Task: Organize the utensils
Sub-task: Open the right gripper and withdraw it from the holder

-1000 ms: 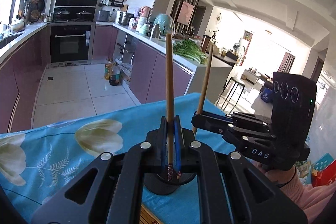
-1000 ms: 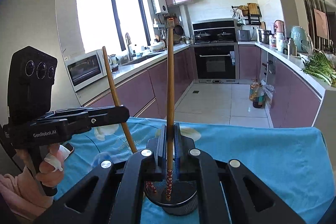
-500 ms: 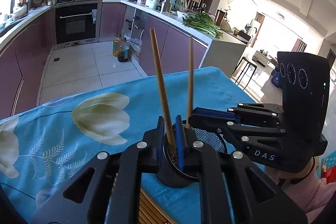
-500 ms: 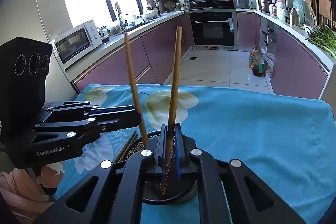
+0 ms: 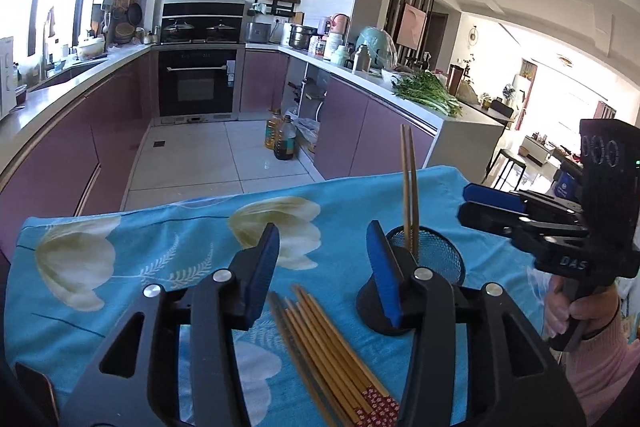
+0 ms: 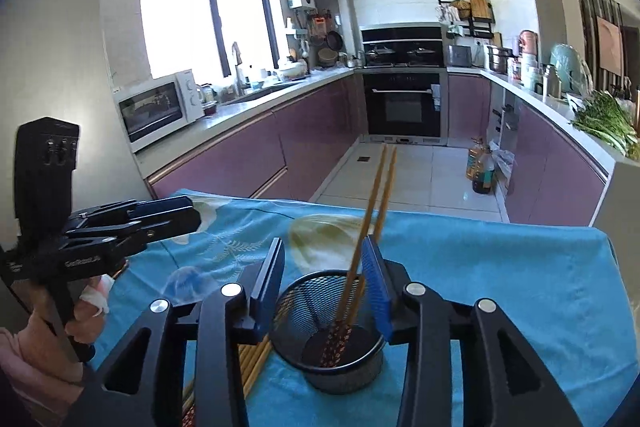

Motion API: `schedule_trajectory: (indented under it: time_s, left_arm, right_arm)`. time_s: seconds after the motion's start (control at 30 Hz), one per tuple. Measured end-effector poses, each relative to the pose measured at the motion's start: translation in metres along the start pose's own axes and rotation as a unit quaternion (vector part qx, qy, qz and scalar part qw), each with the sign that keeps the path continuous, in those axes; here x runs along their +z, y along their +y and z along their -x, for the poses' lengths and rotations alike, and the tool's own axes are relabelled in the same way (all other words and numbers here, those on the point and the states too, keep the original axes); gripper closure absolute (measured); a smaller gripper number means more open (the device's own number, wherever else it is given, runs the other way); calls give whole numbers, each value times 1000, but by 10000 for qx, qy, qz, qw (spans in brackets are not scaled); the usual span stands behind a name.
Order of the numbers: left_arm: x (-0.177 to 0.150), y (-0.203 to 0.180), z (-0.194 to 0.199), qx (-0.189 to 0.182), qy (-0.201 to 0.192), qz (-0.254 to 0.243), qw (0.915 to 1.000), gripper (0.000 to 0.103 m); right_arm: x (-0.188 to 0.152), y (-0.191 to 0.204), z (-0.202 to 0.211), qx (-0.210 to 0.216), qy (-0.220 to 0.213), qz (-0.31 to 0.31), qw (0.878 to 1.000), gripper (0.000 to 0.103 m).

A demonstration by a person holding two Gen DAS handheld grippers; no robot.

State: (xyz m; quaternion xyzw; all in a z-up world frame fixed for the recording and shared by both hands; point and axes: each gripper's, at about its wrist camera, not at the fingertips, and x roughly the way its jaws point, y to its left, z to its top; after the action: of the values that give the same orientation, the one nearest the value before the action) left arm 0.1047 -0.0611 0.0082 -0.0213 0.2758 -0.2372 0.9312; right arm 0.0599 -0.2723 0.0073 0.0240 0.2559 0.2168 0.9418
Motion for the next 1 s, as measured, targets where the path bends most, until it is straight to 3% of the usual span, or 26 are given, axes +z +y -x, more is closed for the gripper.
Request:
schedule_trajectory:
  time_s: [0.13, 0.33, 0.63, 1.0]
  left_arm:
    - [-26, 15, 4, 195, 267, -15, 9995, 58]
    - [-69, 25, -11, 345, 847, -57, 9958, 58]
    - [-104, 15, -39, 430, 1429, -123, 9887, 58]
    - [-116, 12, -63, 540, 1736, -237, 9830, 59]
  right_arm:
    - [-20, 25, 7, 573, 209, 218, 9979, 62]
    - [-59, 46, -22, 871, 1000, 296, 9907, 62]
    - [-97, 41, -67, 609, 1742, -164, 9827, 68]
    - [-105, 42, -75, 263, 1824, -196, 9827, 70]
